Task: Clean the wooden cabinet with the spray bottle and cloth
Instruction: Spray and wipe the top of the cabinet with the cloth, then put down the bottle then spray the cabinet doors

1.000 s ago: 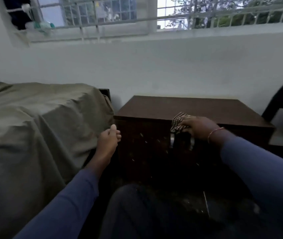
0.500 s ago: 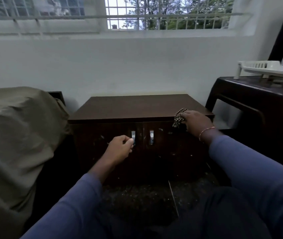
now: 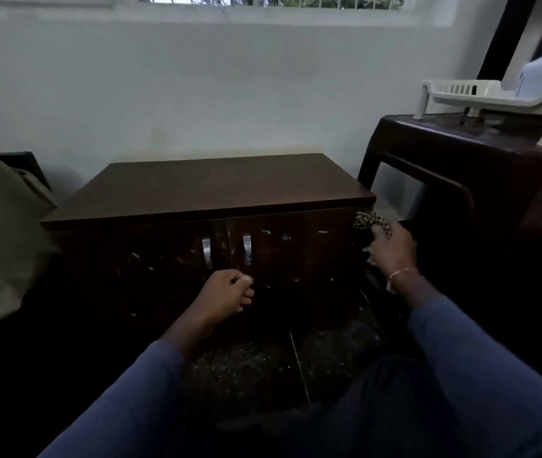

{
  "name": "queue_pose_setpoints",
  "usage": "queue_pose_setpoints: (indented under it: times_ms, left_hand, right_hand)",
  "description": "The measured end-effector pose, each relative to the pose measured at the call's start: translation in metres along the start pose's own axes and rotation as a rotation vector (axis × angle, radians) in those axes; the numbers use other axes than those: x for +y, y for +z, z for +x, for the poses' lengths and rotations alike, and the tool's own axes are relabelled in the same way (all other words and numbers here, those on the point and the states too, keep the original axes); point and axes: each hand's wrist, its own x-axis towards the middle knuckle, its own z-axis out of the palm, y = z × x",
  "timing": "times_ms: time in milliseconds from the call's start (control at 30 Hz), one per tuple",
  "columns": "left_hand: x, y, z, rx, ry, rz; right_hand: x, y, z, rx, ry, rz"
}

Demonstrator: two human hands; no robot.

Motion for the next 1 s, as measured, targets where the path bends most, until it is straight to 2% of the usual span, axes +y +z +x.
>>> queue_pose_setpoints:
  times_ms: [67,133,200,267,333,400,433,500,567,633,667,733,833,900,1000]
  left_hand:
    - [0.005,0.021,0.005,-0.052,-0.007,-0.023]
    - [0.003,0.038,0.01,-0.087,-0.115,-0.119]
    - [-0.005,0.051,0.013,-0.173,-0.286,-0.285]
    - [-0.017,0.063,0.014,-0.277,-0.316,-0.54]
    - [-0.024,0.071,0.015,-0.253,-0.264,-0.826]
    - [-0.029,0.075,0.019,-0.114,-0.203,-0.925]
    - [-0.032,0.075,0.022,-0.005,-0.144,-0.835]
    - [-0.035,0.066,0.027,0.22,0.044,-0.442]
    - [-0.036,0.055,0.034,0.327,0.231,-0.059]
    - [-0.041,0.043,0.039,0.337,0.185,0.178]
    - [-0.046,0.039,0.039,0.324,0.163,0.223]
    - [-0.048,0.037,0.039,0.258,0.13,0.136]
    - [-0.036,0.036,0.03,0.123,0.006,-0.254]
    - [-0.027,0.042,0.024,0.001,-0.098,-0.482]
    - [-0.018,0.06,0.018,-0.006,-0.118,-0.532]
  right_hand:
    - [0.015,0.018,-0.03,-0.117,0.211,0.437]
    - [0.024,0.037,-0.063,-0.333,0.406,0.788]
    - [0.023,0.055,-0.09,-0.514,0.491,0.923]
    - [0.02,0.069,-0.11,-0.638,0.558,0.977]
    - [0.016,0.077,-0.124,-0.725,0.599,0.992]
    - [0.019,0.085,-0.129,-0.758,0.61,1.0]
    - [0.023,0.088,-0.129,-0.771,0.594,0.994]
    - [0.027,0.089,-0.125,-0.778,0.546,0.968]
    - [0.034,0.097,-0.116,-0.731,0.524,0.821]
    - [0.04,0.105,-0.115,-0.659,0.546,0.581]
    - [0.043,0.109,-0.115,-0.643,0.548,0.477]
    - [0.047,0.113,-0.114,-0.643,0.519,0.431]
    - [0.046,0.113,-0.118,-0.654,0.466,0.412]
    - [0.045,0.111,-0.118,-0.598,0.437,0.395]
    - [0.044,0.103,-0.113,-0.518,0.28,0.248]
